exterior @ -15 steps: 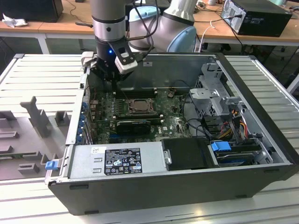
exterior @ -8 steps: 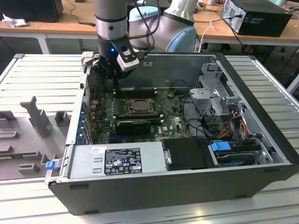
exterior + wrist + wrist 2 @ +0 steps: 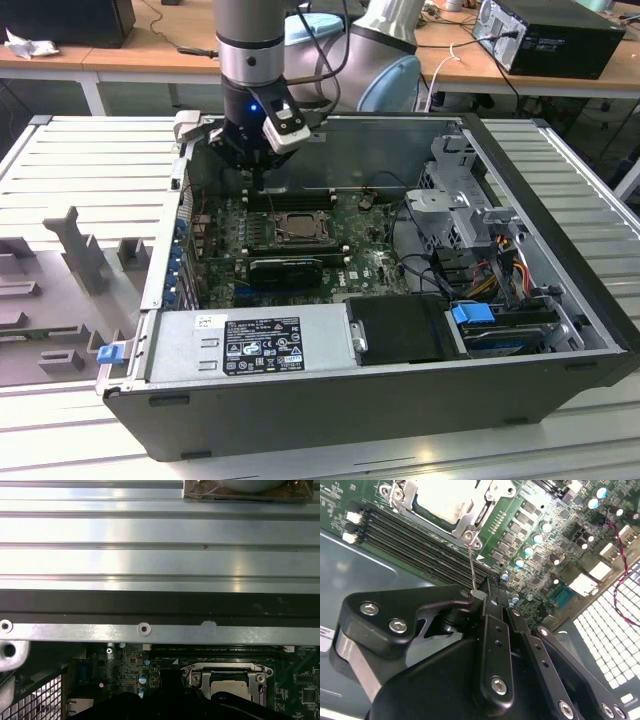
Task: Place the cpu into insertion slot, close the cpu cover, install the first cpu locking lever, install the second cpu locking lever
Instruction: 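Install the first cpu locking lever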
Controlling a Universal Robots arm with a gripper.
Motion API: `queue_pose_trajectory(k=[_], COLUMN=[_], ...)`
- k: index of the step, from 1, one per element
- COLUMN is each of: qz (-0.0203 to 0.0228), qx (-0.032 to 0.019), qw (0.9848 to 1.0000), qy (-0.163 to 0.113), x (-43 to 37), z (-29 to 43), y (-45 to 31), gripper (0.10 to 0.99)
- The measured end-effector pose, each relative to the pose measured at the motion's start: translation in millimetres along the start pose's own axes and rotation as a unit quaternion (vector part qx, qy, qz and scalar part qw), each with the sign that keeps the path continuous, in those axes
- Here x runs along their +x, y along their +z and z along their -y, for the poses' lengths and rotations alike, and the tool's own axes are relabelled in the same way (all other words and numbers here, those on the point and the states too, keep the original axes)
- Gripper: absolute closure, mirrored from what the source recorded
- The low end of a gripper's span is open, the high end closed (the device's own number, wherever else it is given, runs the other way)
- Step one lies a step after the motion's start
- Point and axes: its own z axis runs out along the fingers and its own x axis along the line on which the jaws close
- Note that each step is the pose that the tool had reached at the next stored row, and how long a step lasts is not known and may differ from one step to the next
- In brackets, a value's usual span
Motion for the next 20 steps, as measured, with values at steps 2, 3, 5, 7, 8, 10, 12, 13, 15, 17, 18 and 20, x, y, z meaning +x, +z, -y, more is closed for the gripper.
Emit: queue_pose_trajectory(k=[2, 3, 5, 7, 8, 10, 12, 13, 15, 17, 18, 20], qz=[0.0, 0.0, 0.0, 0.0, 0.0, 0.0, 0.0, 0.0, 0.0, 0.0, 0.0, 0.0], qx=[0.0, 0.0, 0.0, 0.0, 0.0, 0.0, 0.0, 0.0, 0.0, 0.0, 0.0, 0.0], qw=[1.0, 1.0, 1.0, 1.0, 1.0, 1.0, 1.0, 1.0, 1.0, 1.0, 1.0, 1.0], qy=[0.0, 0.0, 0.0, 0.0, 0.0, 0.0, 0.0, 0.0, 0.0, 0.0, 0.0, 0.0], x=[-1.7, -2.5, -4.2, -5.9, -6.6, -8.0, -9.3, -10.5, -12.2, -13.8, -14.6, -16.5], z=[0.0, 0.0, 0.0, 0.1, 0.1, 0.1, 0.1, 0.1, 0.1, 0.1, 0.1, 0.1], y=[0.0, 0.0, 0.1, 0.1, 0.1, 0.2, 0.3, 0.3, 0.4, 0.5, 0.6, 0.7], gripper=[0.98, 0.98, 0.98, 0.98, 0.98, 0.98, 0.98, 0.98, 0.98, 0.98, 0.98, 0.98])
